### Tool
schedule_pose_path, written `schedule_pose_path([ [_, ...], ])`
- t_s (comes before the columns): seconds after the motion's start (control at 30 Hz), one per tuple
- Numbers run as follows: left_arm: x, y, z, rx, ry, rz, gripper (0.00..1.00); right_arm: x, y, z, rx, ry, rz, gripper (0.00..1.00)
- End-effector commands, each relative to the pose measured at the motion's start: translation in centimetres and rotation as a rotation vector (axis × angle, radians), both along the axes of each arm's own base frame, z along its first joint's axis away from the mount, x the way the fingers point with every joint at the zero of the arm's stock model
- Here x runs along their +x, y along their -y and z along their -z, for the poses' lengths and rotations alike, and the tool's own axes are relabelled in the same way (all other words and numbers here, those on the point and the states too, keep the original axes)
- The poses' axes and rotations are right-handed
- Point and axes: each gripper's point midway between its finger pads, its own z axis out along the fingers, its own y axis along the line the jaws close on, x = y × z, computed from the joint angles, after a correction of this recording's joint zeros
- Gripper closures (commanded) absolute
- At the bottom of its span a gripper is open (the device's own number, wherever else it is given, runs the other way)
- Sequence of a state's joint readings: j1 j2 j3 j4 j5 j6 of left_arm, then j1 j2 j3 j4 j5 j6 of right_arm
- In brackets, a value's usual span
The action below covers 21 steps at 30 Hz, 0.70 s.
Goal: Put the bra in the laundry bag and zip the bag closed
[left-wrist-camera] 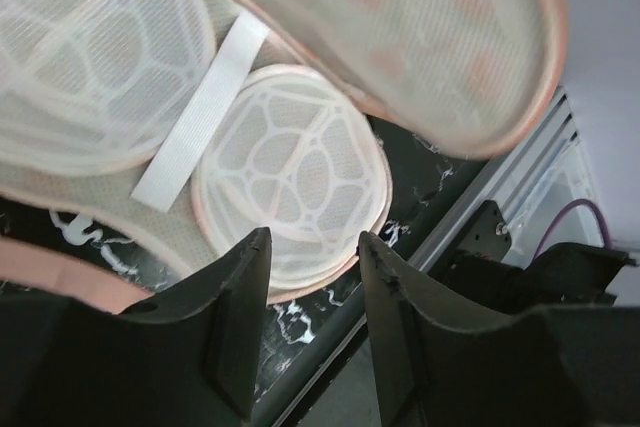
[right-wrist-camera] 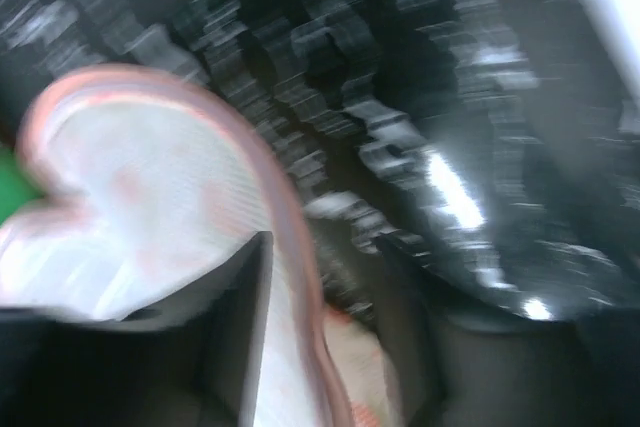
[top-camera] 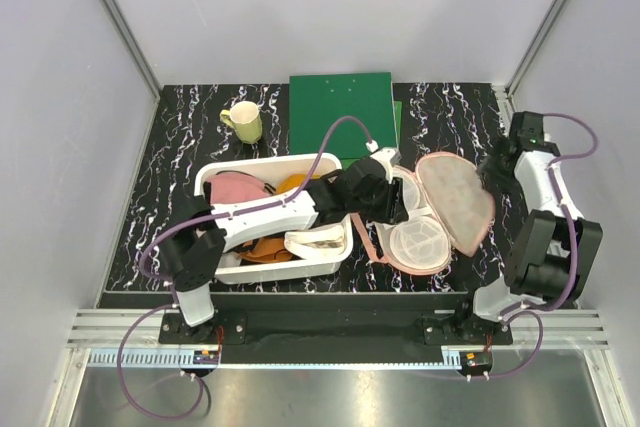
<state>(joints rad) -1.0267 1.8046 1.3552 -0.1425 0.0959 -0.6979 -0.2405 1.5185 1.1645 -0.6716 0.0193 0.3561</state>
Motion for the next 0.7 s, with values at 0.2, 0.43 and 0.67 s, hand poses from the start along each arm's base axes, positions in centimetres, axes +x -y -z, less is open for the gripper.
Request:
schedule_pose_path([
  [0.2,-0.7,-6.9,-10.3,-0.044,0.278,-0.039,0.44,-0.6,-0.4,-7.4,-0.211,0.12,-0.022,0.0],
  [0.43,-2.7,-14.5,-11.1,-0.058,0.309,-0.125,0.38,-1.0,-13.5,-5.9,0.212,0.224,-0.315,0.0],
  [0.67,-4.7,-21.9,-10.6,-0.052,0.296,-0.233,0.19,-0.1,-10.0,1.0,0.137,0.132,-0.071,0.0],
])
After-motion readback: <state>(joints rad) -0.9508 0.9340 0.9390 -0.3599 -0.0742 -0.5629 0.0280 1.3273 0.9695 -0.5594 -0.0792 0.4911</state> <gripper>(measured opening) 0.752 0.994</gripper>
